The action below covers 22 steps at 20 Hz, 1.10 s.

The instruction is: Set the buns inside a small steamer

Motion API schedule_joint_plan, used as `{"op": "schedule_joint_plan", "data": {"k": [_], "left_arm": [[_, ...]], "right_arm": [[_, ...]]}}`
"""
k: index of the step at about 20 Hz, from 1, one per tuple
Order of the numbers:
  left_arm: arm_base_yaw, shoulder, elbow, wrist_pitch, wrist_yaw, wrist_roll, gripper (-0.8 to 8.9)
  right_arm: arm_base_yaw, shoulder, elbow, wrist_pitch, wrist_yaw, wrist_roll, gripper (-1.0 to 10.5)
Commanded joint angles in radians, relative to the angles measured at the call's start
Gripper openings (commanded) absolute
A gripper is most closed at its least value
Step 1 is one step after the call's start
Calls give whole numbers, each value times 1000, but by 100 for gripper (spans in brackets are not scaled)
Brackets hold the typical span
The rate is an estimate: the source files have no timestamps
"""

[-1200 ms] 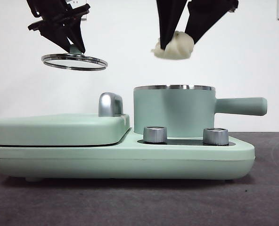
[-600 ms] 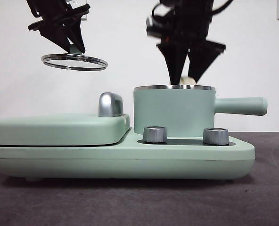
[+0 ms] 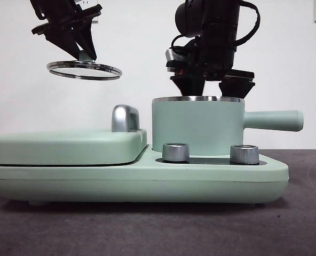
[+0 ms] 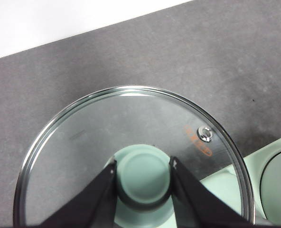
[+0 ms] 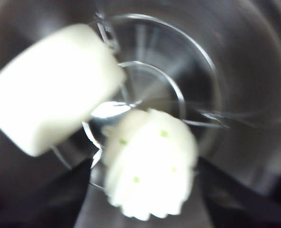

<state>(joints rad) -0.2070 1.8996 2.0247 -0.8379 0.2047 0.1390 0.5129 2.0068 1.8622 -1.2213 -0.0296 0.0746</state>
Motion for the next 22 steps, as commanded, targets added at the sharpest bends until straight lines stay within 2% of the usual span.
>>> {"op": "schedule_joint_plan", "data": {"k": [1,7,14,18,22], "left_arm": [[-3,0,42,22,5,2,19],[-3,0,42,22,5,2,19],[-3,0,42,21,5,2,19],[-3,0,42,16,5,2,19],[-12,0,42,12,5,-2,19]], "right_arm": [[3,15,25,-3,4,-7,421],[3,12,68,-24,4,-7,421],[4,-16,340,-195,4,6,421],[4,-189,290,-200,4,24,421],[14,-479,69,-200,4,61,421]]}}
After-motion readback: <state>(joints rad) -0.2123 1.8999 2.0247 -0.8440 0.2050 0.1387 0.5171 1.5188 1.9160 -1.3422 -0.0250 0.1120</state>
